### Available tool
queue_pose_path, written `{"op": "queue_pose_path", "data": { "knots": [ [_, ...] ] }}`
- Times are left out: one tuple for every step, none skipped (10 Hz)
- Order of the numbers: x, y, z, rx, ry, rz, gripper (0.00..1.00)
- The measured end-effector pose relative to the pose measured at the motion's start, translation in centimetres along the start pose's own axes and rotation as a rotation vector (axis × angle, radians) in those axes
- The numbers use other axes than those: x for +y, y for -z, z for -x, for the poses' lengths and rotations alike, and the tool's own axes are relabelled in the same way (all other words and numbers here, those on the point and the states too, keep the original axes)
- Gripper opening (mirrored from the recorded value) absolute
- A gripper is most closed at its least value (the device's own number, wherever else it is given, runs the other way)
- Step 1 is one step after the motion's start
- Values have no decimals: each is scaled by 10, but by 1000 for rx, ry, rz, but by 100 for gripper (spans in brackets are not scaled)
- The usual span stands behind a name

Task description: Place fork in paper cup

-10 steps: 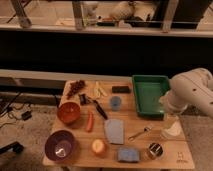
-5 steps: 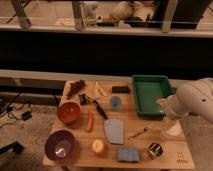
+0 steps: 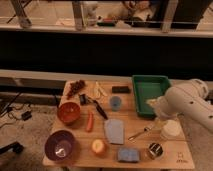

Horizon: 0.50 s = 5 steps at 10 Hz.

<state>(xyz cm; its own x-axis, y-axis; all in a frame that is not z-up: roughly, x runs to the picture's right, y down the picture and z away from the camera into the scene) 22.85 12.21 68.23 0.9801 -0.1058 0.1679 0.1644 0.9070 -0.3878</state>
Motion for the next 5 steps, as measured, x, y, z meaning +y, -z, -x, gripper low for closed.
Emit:
{"op": "queue_pose_path", "data": {
  "knots": [
    [-2, -5, 8, -3, 35, 5, 80],
    [-2, -12, 12, 1, 83, 10, 80],
    [-1, -15, 15, -3, 106, 13, 80],
    [0, -19, 18, -6, 143, 15, 80],
    [3, -26, 21, -5, 185, 20, 80]
  ]
}}
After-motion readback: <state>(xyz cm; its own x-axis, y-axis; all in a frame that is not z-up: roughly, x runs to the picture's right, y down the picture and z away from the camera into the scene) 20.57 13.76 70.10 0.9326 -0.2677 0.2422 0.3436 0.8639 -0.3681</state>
